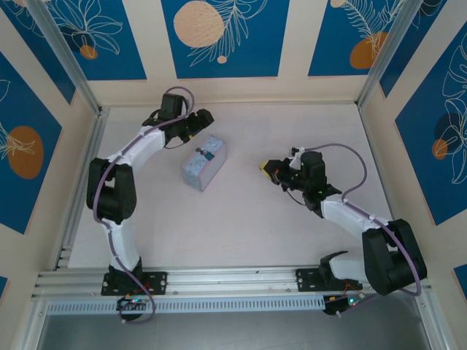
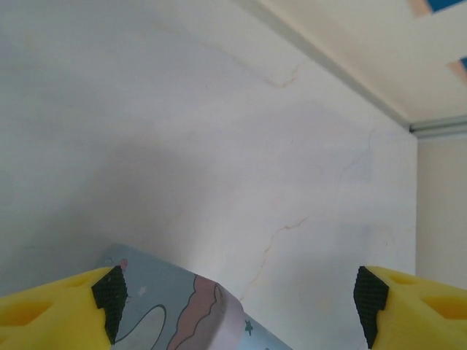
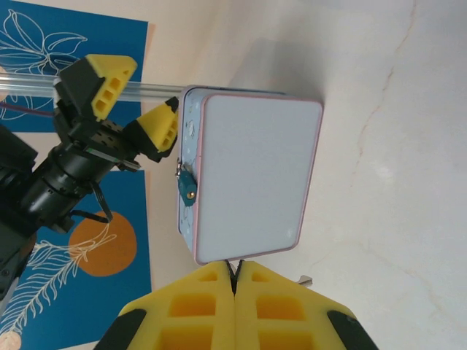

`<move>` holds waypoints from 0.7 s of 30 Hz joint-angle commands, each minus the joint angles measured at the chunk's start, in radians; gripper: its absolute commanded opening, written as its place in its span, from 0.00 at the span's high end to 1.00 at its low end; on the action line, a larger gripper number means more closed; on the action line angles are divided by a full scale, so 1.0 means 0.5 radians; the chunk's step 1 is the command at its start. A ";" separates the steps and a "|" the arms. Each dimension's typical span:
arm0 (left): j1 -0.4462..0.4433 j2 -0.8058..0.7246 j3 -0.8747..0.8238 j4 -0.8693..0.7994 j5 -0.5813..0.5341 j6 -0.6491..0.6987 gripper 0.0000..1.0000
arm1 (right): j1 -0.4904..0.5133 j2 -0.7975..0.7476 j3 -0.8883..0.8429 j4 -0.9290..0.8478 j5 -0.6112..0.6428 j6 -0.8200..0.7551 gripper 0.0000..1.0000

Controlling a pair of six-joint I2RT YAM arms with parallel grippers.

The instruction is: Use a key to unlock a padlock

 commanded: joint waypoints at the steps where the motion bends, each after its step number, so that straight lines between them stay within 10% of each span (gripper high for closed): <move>1: -0.126 0.031 0.106 -0.174 0.311 0.009 0.19 | -0.029 -0.069 -0.036 -0.107 0.024 -0.084 1.00; 7: -0.476 -0.310 -0.013 0.042 0.325 -0.094 0.15 | -0.054 -0.122 -0.049 -0.166 0.026 -0.115 1.00; 21: -0.366 -0.691 -0.771 0.360 0.114 -0.220 0.15 | -0.036 -0.192 -0.095 -0.251 0.011 -0.139 1.00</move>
